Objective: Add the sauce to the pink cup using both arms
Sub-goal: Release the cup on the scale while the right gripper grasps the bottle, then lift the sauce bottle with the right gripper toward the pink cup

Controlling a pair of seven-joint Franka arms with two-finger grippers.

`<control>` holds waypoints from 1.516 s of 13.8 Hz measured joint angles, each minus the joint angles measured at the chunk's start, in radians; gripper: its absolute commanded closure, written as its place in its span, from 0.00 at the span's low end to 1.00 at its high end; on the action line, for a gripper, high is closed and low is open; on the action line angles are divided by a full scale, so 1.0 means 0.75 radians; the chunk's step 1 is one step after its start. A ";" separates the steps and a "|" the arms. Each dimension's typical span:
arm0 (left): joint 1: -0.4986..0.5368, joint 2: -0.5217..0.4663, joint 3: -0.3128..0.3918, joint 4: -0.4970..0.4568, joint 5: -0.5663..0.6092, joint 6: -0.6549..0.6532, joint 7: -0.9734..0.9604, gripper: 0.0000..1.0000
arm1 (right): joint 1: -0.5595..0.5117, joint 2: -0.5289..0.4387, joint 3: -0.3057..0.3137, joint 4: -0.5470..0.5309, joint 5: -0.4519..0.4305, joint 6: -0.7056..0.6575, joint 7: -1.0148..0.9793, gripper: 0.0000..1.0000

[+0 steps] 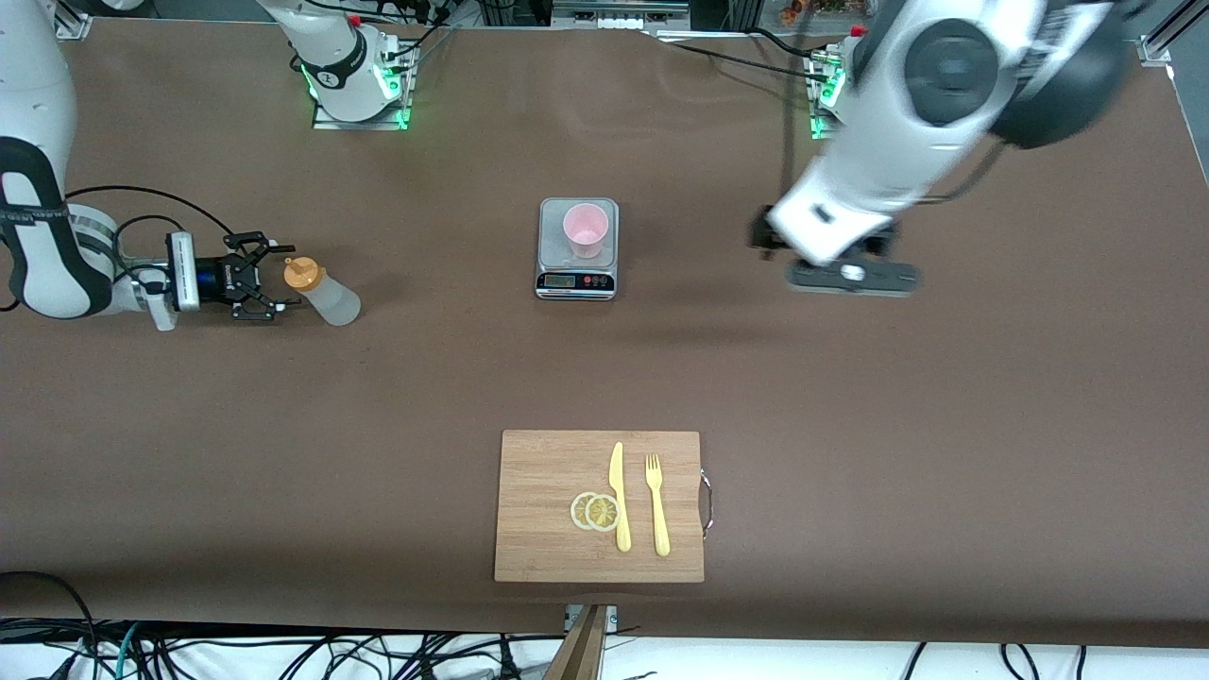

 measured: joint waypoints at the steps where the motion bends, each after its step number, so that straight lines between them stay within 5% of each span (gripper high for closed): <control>1: 0.083 -0.028 0.002 0.001 0.001 -0.032 0.073 0.00 | 0.005 0.027 0.005 0.026 0.008 -0.014 -0.027 0.00; 9: 0.547 -0.119 -0.084 0.001 0.002 -0.167 0.390 0.00 | 0.085 0.122 0.115 0.184 0.026 -0.041 -0.052 0.02; 10: 0.582 -0.121 -0.092 0.001 0.002 -0.170 0.431 0.00 | 0.090 0.131 0.119 0.194 0.026 -0.041 -0.052 0.13; 14: 0.720 -0.132 -0.173 0.001 0.002 -0.217 0.505 0.00 | 0.099 0.154 0.127 0.207 0.026 -0.041 -0.052 0.91; 16: 0.730 -0.131 -0.196 -0.003 0.002 -0.220 0.506 0.00 | 0.101 0.155 0.127 0.210 0.028 -0.041 -0.048 1.00; 21: 0.730 -0.119 -0.207 -0.010 0.002 -0.220 0.506 0.00 | 0.154 0.142 0.129 0.238 0.023 -0.047 0.115 1.00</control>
